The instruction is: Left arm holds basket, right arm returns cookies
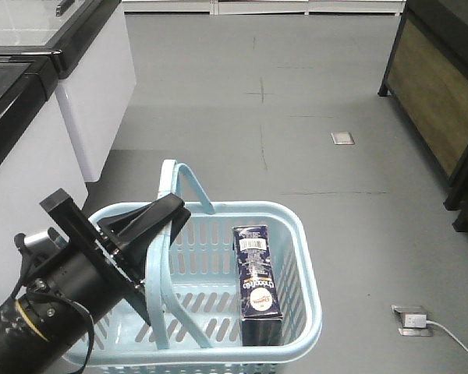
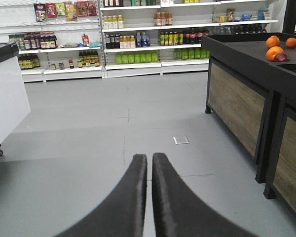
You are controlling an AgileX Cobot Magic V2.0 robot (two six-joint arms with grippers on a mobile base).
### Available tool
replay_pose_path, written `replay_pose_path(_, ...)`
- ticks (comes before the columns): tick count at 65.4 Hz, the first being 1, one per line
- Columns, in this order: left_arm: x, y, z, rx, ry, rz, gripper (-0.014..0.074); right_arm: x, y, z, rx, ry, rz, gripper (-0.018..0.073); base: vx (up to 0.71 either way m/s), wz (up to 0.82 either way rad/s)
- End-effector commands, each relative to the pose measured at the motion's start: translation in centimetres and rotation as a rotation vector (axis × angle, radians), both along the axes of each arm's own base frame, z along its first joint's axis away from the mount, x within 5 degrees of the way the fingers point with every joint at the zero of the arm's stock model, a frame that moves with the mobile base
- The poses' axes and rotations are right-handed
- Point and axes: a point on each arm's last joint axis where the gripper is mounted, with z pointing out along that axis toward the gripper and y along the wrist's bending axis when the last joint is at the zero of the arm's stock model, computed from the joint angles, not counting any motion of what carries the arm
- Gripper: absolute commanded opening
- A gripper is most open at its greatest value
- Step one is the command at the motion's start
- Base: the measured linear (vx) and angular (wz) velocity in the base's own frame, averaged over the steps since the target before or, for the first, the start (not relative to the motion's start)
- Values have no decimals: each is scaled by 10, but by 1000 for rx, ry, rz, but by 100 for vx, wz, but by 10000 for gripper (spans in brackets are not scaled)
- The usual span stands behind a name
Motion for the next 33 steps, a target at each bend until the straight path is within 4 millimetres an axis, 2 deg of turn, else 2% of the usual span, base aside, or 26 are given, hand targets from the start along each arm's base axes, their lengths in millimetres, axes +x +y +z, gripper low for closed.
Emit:
replay_pose_path(1,-4,2,29,-158,-161,1,-3,0,-1,1,-19,-66,-8,-6,0,0)
replay_pose_path(33,-8,-1,29,-157,-170,-53,-3,0,-1,1,-19,-66,-8,-6,0,0)
